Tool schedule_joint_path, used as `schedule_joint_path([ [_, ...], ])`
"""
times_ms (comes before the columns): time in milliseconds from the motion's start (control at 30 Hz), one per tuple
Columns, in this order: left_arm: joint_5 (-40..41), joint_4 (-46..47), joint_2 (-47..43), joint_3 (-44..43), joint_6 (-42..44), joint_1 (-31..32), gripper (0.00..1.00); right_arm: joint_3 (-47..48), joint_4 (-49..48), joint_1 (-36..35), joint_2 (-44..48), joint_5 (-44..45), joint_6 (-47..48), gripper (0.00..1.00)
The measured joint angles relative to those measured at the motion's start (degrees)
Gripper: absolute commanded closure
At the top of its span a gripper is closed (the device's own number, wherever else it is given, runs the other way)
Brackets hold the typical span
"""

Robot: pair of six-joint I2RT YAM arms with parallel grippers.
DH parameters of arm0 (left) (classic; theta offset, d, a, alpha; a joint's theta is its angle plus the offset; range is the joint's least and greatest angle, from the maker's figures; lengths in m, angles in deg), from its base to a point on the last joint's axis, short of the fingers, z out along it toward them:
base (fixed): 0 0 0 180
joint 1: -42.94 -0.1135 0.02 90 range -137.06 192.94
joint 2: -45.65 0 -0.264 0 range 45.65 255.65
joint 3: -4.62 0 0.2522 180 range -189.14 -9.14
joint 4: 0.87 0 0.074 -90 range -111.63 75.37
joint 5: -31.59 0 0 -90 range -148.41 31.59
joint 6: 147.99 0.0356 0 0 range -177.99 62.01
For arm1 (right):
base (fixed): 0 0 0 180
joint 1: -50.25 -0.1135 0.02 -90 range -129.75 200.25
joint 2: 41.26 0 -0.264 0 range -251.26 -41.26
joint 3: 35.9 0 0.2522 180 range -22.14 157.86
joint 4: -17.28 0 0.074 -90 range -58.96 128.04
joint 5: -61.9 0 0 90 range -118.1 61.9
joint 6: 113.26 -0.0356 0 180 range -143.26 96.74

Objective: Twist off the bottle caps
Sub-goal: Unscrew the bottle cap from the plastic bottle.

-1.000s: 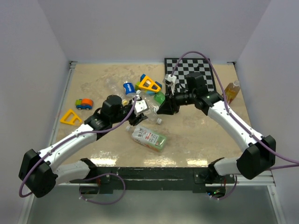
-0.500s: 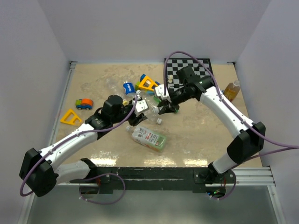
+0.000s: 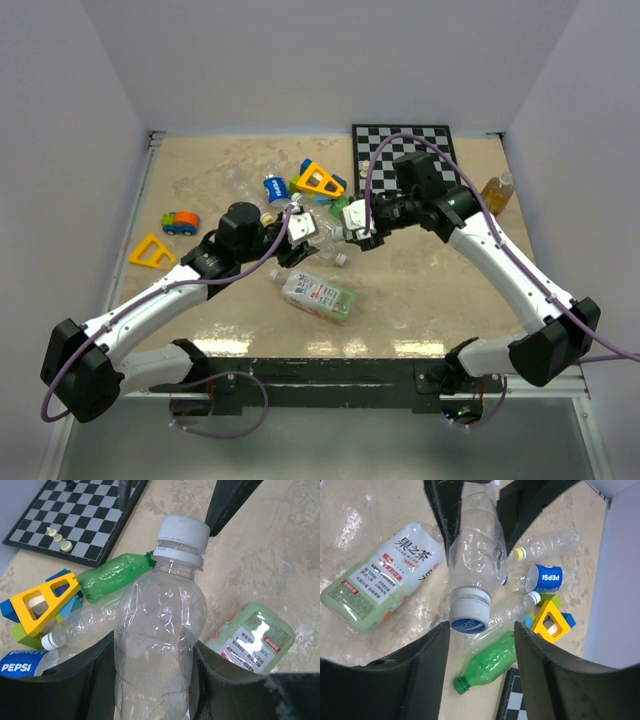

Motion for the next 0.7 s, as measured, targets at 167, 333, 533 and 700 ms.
schedule_joint_path([
  [167, -0.7, -1.4, 0.0, 0.0, 0.1, 0.0, 1.00, 0.0, -2.1, 1.0, 1.0, -1.2, -6.4, 0.22],
  [333, -0.9, -2.0, 0.0, 0.0, 0.1, 0.0, 1.00, 0.0, -4.5, 2.3, 2.4, -3.0, -19.1, 0.18],
  [533, -0.9, -2.1, 0.0, 0.0, 0.1, 0.0, 1.00, -5.2, -14.3, 3.6, 5.9, -3.4, -47.2, 0.16],
  [700, -0.9, -2.1, 0.0, 0.0, 0.1, 0.0, 1.00, -9.5, -19.3, 3.8, 7.9, -2.4, -61.8, 0.15],
])
